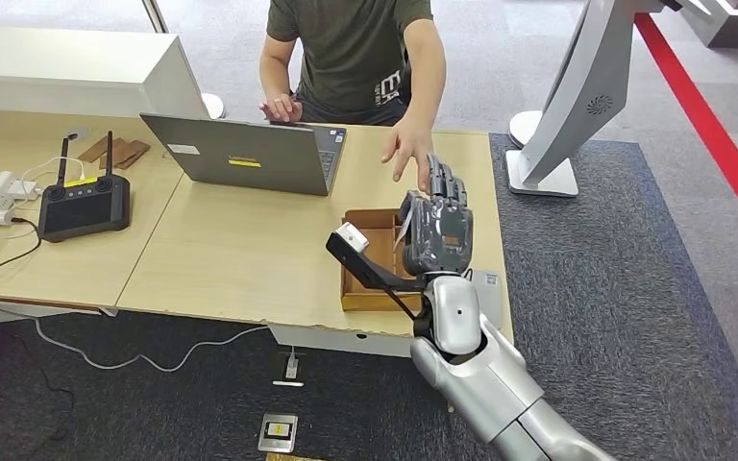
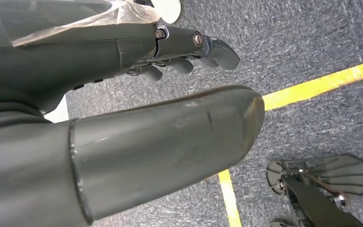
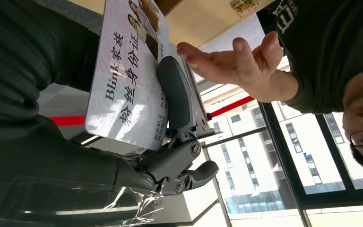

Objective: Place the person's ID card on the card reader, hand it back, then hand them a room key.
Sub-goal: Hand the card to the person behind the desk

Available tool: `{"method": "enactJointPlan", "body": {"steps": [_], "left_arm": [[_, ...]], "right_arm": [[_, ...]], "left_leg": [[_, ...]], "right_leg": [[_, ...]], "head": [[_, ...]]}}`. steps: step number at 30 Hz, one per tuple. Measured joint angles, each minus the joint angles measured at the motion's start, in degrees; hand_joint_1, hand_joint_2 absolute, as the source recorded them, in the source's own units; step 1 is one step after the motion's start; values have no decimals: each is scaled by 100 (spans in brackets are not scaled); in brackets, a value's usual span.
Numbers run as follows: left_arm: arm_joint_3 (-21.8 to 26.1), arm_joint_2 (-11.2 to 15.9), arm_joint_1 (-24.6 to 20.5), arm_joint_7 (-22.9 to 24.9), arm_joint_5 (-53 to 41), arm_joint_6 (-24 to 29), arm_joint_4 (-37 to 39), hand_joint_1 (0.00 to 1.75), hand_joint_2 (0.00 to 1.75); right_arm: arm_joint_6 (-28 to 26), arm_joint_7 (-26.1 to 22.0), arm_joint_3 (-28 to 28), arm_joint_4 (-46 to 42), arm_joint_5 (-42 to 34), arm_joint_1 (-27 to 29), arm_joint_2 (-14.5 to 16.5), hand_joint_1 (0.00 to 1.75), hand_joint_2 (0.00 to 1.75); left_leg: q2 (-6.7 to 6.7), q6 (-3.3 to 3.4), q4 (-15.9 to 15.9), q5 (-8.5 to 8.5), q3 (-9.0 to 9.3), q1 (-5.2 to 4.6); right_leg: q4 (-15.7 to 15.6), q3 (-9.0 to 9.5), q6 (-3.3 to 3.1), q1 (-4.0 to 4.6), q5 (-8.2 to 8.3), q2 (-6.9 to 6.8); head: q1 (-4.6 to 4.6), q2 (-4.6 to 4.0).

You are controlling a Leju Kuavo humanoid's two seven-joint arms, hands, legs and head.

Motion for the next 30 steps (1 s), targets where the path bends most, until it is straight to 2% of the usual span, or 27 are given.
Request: {"method": "enactJointPlan", "body": {"steps": [12,30], "left_arm": [[6,-9,43,-38,-1,85,0,0,0],[9,-14,71,-52,-1,102,0,0,0]], "right_arm": [[-53,-98,115,359,-74,-12,266,175,175],[-57,-14,177,634,129,-47,350,175,175]], "left_leg": [[0,0,0,0,0,-1],[0,0,0,0,0,-1]], "right_leg": [[0,0,0,-1,0,0],[0,-1,0,-1,0,0]], "head": [[-1,0],[-1,0]]}}
